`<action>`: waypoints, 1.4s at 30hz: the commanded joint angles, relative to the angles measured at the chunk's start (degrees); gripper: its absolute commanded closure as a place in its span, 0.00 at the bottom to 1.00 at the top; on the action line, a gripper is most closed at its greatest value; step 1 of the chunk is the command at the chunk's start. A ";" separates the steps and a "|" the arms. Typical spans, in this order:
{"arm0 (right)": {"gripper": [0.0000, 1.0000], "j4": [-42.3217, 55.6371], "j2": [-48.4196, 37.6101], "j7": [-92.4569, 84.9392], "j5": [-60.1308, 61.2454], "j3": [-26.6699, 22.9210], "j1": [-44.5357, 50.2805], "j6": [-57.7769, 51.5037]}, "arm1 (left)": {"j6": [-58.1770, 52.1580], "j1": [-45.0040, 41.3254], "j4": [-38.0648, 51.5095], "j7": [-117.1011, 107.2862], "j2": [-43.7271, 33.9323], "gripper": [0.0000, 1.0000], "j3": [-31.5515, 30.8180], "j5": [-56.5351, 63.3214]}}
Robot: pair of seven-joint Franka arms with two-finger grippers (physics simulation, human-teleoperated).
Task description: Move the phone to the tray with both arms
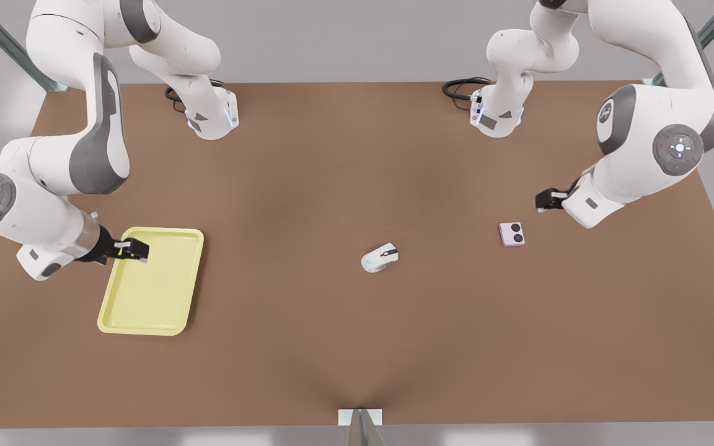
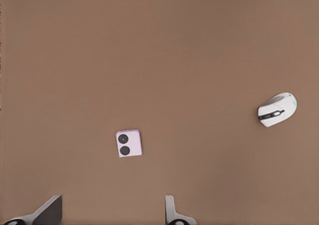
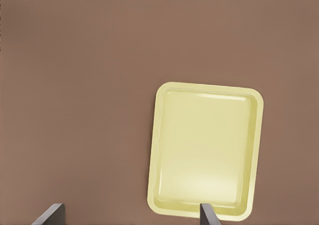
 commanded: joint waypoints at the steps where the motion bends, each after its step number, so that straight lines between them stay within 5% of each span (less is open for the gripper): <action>1: 0.00 0.05 -0.07 1.30 0.02 0.01 0.03 2.40 | -0.16 0.11 0.05 -3.76 0.30 0.00 0.00 0.14; 3: 0.00 0.05 -0.07 1.30 -0.07 0.01 0.03 2.40 | 4.48 0.11 -6.26 -3.67 0.74 0.00 0.35 0.23; 6: 0.00 0.05 -0.07 1.30 -0.07 0.01 0.03 2.75 | 26.46 0.11 -25.34 -7.97 1.97 0.00 0.35 -0.39; 14: 0.00 0.05 -0.07 1.21 -0.07 0.01 0.20 2.75 | 50.19 1.17 -43.28 -9.21 5.84 0.00 2.46 -5.49; 25: 0.00 -0.12 -0.16 1.56 -2.80 0.19 0.47 4.16 | 53.71 3.10 -45.91 13.12 9.44 0.00 2.99 -4.87; 42: 0.00 -0.04 0.54 1.47 -3.06 0.10 0.29 4.34 | 54.33 3.19 -46.00 4.94 12.96 0.00 2.90 -5.05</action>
